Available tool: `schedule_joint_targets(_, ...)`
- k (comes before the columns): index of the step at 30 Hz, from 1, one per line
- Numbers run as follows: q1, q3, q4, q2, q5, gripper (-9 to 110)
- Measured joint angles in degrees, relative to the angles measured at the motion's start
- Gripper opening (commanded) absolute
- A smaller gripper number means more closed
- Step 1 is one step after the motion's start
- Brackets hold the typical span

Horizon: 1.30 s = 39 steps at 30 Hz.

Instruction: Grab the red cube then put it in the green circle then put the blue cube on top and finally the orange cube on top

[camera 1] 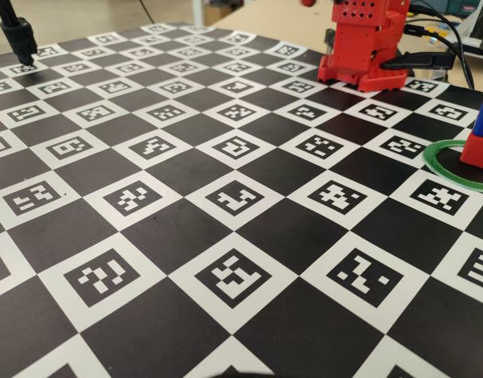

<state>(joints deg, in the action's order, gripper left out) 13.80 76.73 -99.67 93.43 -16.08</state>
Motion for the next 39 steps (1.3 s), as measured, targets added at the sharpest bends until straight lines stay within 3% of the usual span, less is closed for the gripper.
schedule_joint_targets(9,-13.6,10.3,2.6,2.1,13.7,-6)
schedule_joint_targets(18,-21.9,26.8,12.6,9.3,33.7,-6)
schedule_joint_targets(26,-24.2,44.4,27.3,24.1,59.6,-6)
schedule_joint_targets(33,-23.2,62.4,43.3,40.1,69.3,-6)
schedule_joint_targets(39,-20.8,74.3,47.0,52.1,77.0,-6)
